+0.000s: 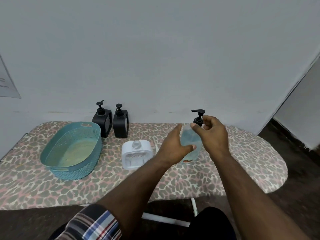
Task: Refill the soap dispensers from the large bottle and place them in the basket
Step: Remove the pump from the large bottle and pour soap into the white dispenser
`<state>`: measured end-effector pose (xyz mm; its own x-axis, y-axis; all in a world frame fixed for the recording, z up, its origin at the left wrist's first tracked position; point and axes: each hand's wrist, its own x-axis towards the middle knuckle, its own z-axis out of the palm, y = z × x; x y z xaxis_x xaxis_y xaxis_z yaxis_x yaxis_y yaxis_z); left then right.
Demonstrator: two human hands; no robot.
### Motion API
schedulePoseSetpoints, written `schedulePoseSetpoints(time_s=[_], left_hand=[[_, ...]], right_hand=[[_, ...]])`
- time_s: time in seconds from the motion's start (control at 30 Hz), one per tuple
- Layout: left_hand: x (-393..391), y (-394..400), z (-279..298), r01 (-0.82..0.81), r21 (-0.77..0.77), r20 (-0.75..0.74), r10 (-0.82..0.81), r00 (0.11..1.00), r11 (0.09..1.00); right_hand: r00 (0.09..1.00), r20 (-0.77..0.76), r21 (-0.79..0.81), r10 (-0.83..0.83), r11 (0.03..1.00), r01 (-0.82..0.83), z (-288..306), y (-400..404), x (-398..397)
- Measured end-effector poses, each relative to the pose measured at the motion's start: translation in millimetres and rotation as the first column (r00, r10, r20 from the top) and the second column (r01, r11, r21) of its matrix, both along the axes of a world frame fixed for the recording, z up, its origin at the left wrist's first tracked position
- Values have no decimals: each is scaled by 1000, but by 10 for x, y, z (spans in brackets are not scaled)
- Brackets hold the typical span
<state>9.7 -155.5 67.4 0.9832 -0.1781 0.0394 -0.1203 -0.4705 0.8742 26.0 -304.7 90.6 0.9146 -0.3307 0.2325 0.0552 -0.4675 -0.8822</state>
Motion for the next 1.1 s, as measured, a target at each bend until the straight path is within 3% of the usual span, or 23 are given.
schedulePoseSetpoints(time_s=[0.17, 0.47, 0.67, 0.87, 1.1], left_hand=[[99, -120, -15, -62, 23, 30, 61, 998, 998], [165, -26, -101, -110, -120, 12, 112, 994, 987], [222, 95, -63, -109, -79, 26, 111, 993, 991], [282, 230, -104, -97, -124, -14, 96, 995, 987], [271, 282, -134, -87, -146, -25, 85, 996, 985]], right_hand=[[999, -39, -83, 26, 996, -29, 53, 6, 155], [992, -17, -22, 122, 992, -123, 78, 193, 130], [990, -15, 83, 142, 987, -141, 94, 190, 157], [983, -42, -96, 176, 979, -180, 191, 294, 234], [958, -73, -75, 278, 956, -284, 198, 214, 296]])
